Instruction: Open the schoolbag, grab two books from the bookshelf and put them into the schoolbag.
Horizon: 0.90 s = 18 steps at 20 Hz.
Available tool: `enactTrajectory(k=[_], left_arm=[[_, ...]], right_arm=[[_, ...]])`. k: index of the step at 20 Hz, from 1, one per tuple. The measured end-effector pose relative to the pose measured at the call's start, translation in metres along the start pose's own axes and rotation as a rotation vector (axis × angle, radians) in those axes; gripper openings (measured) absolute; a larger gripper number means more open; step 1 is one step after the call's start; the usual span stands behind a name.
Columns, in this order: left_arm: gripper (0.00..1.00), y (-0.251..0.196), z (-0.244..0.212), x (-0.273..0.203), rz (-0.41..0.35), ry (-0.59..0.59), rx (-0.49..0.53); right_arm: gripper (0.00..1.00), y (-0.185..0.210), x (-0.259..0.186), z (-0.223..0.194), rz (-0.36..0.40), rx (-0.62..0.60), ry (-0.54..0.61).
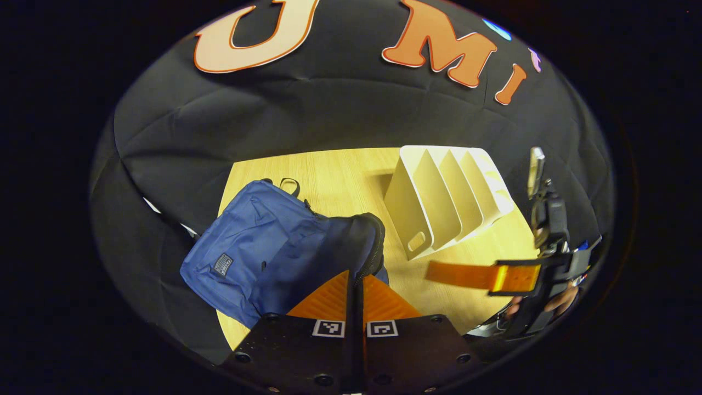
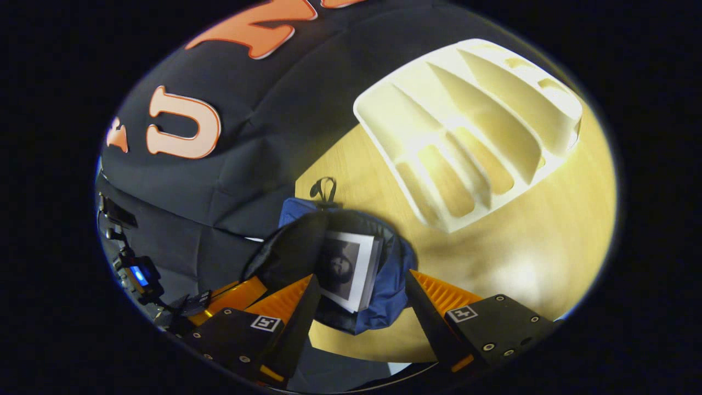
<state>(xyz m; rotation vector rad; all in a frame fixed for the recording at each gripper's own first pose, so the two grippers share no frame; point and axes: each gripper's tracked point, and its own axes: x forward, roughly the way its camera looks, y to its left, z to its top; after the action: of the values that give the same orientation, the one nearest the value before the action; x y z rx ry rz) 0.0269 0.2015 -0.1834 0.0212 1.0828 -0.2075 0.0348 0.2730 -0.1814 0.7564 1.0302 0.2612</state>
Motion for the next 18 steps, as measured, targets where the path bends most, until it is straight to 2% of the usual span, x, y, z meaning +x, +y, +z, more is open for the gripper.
enactTrajectory(k=[8, 12, 18], left_arm=[[0.01, -0.028, -0.029, 0.027, 0.030, 0.055, 0.036], [0.01, -0.036, -0.049, 0.040, 0.050, 0.073, 0.031], [0.01, -0.049, -0.078, 0.062, 0.096, 0.090, 0.015]], right_arm=[[0.94, -0.061, -0.071, 0.093, -0.104, -0.070, -0.210], [0.94, -0.084, -0.094, 0.116, -0.135, -0.093, -0.268], [0.94, -0.110, -0.111, 0.128, -0.160, -0.097, -0.288]])
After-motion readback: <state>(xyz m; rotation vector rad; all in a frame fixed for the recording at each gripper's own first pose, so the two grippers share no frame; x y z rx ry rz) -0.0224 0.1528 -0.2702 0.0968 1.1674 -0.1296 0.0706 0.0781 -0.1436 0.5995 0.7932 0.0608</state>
